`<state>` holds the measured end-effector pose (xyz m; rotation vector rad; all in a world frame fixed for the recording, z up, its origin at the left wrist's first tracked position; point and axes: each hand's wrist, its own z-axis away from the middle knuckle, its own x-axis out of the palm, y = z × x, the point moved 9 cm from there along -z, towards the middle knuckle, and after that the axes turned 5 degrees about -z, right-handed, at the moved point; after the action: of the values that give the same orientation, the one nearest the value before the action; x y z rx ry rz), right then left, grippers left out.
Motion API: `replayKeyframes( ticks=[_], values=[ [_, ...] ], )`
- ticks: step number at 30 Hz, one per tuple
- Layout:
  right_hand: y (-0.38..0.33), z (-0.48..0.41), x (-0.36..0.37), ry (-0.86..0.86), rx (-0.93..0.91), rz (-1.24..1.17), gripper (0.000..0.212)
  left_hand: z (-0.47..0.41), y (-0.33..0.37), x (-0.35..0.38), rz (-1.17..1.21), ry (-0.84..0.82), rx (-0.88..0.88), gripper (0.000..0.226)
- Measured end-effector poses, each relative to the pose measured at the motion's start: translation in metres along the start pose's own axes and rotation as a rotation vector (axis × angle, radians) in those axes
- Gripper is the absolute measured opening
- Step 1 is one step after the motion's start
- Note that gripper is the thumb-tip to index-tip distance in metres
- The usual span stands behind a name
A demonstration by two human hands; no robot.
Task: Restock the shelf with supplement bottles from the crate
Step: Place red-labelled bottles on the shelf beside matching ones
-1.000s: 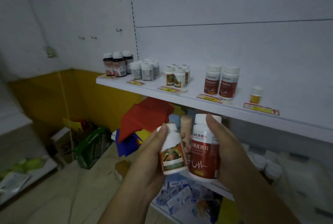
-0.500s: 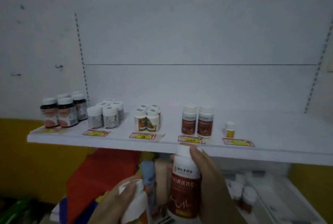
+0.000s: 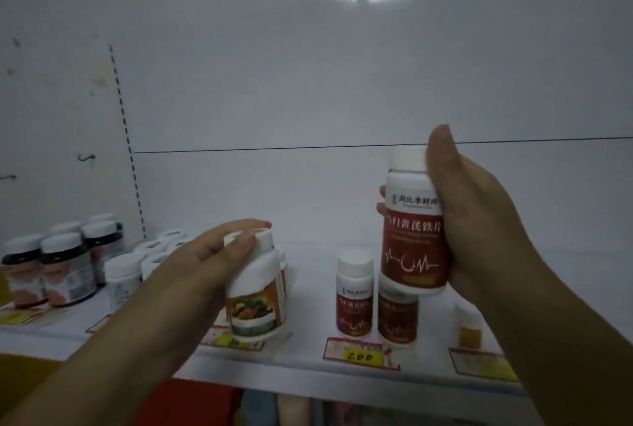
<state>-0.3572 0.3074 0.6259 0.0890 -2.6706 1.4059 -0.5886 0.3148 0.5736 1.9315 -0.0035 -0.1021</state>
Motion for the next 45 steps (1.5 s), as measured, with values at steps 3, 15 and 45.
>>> replayKeyframes(
  ticks=[3,15,45],
  values=[
    [0.003,-0.036,0.011,-0.052,-0.041,0.08,0.063,-0.039,0.011,0.006,-0.156,-0.044,0.003,0.036],
    [0.049,-0.127,0.123,-0.255,-0.073,0.397,0.055,-0.177,0.009,-0.044,-0.647,-0.151,0.016,0.034],
    [0.116,-0.142,0.016,-0.299,0.478,0.815,0.033,-0.233,-0.093,-0.015,-1.265,-0.621,0.043,0.053]
  ],
)
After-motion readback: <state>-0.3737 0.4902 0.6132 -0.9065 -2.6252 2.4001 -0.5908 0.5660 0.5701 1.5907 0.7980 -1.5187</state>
